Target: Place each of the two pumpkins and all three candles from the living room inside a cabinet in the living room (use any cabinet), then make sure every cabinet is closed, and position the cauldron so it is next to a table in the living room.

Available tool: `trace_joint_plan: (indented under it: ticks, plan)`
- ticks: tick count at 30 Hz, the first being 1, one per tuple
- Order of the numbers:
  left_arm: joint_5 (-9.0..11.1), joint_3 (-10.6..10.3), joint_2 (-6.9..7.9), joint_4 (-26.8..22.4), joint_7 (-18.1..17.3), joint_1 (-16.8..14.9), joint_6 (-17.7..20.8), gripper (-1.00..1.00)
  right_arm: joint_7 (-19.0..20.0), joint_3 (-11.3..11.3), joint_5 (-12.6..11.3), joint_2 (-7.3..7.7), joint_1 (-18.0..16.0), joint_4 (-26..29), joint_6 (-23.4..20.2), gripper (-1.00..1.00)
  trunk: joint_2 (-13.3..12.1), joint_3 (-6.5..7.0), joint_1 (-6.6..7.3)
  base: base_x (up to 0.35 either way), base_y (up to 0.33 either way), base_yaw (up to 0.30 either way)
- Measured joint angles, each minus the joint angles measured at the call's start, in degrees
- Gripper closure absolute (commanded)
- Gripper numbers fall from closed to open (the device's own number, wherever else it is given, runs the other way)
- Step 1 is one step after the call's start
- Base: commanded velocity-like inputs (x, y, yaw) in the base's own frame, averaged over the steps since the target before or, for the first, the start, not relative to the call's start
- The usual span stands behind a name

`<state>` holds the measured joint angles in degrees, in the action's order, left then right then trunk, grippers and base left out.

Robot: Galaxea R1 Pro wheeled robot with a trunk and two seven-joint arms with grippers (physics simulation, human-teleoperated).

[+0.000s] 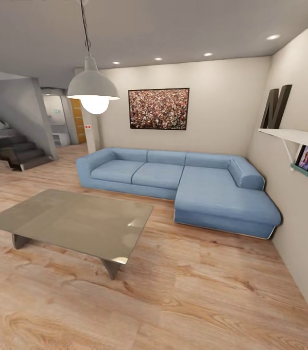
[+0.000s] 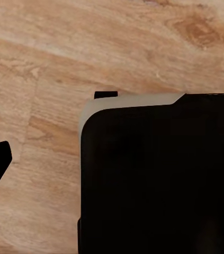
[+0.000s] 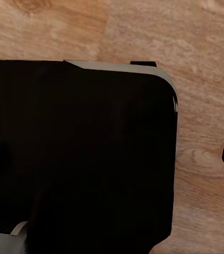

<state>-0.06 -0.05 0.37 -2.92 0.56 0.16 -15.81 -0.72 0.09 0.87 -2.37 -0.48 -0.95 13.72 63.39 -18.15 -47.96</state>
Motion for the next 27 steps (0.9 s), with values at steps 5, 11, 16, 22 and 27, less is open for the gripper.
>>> trace_joint_plan:
  ticks: [5, 11, 16, 22, 27]
  plan:
    - [-0.1, 0.3, 0.02, -0.1, 0.1, 0.0, 0.0, -1.0, 0.0, 0.0, 0.0, 0.04, 0.0, 0.0, 0.0, -1.0, 0.0, 0.0, 0.0, 0.0, 0.0, 0.151]
    - [-0.1, 0.3, 0.21, -0.3, 0.1, 0.0, 0.0, -1.0, 0.0, 0.0, -0.1, 0.07, 0.0, 0.0, 0.0, -1.0, 0.0, 0.0, 0.0, 0.0, 0.0, 0.154]
    - [-0.1, 0.2, 0.18, -0.2, 0.0, 0.0, 0.0, -1.0, 0.0, 0.0, -0.1, 0.07, 0.0, 0.0, 0.0, -1.0, 0.0, 0.0, 0.0, 0.0, 0.0, 0.161]
    - [0.0, 0.1, 0.0, -0.1, -0.1, 0.0, 0.0, -1.0, 0.0, 0.0, -0.1, 0.04, 0.0, 0.0, 0.0, -1.0, 0.0, 0.0, 0.0, 0.0, 0.0, 0.164]
    - [0.0, 0.1, -0.01, -0.1, -0.2, 0.0, 0.0, -1.0, 0.0, 0.0, -0.1, 0.0, 0.0, 0.1, 0.0, -1.0, 0.0, 0.0, 0.0, 0.0, 0.0, 0.173]
